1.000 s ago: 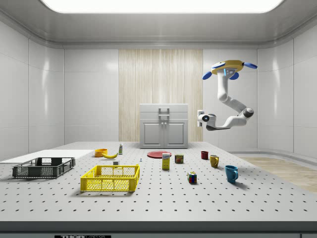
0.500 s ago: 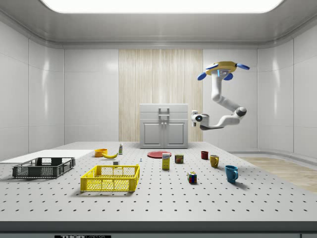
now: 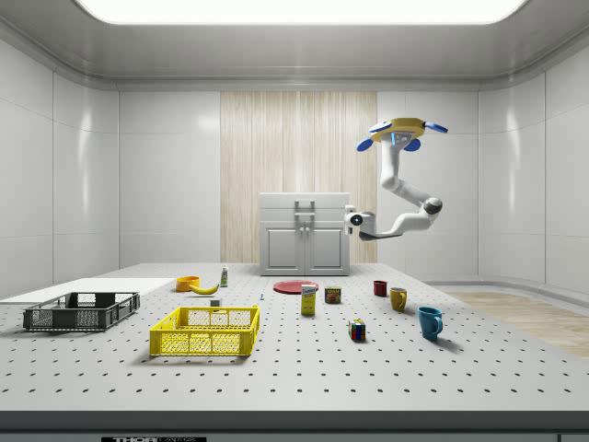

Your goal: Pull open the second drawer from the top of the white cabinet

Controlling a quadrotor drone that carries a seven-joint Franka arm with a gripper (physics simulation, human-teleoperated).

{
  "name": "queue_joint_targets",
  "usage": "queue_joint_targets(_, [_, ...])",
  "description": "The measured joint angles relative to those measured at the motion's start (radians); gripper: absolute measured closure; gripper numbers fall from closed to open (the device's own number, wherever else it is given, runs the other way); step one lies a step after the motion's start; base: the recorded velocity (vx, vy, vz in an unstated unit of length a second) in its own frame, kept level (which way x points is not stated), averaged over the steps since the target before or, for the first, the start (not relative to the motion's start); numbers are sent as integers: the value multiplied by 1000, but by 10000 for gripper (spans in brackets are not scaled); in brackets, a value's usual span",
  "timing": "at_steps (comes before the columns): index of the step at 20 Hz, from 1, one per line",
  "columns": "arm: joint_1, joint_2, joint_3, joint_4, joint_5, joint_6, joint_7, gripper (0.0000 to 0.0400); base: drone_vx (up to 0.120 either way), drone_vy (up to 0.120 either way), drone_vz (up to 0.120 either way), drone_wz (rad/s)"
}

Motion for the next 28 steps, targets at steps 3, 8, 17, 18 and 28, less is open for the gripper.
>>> queue_joint_targets(3, [10, -10, -4, -1, -8, 9, 7, 100, 120, -120, 0, 0])
queue_joint_targets(8, [26, -26, -9, -3, -20, 24, 17, 100, 120, -120, 16, 0])
queue_joint_targets(17, [51, -53, -18, -7, -41, 47, 34, 100, 120, -76, 36, 0])
queue_joint_targets(18, [53, -56, -18, -7, -43, 50, 36, 100, 120, 0, 0, 0])
queue_joint_targets(28, [76, -81, -26, -10, -64, 72, 53, 100, 120, -40, 24, 0])
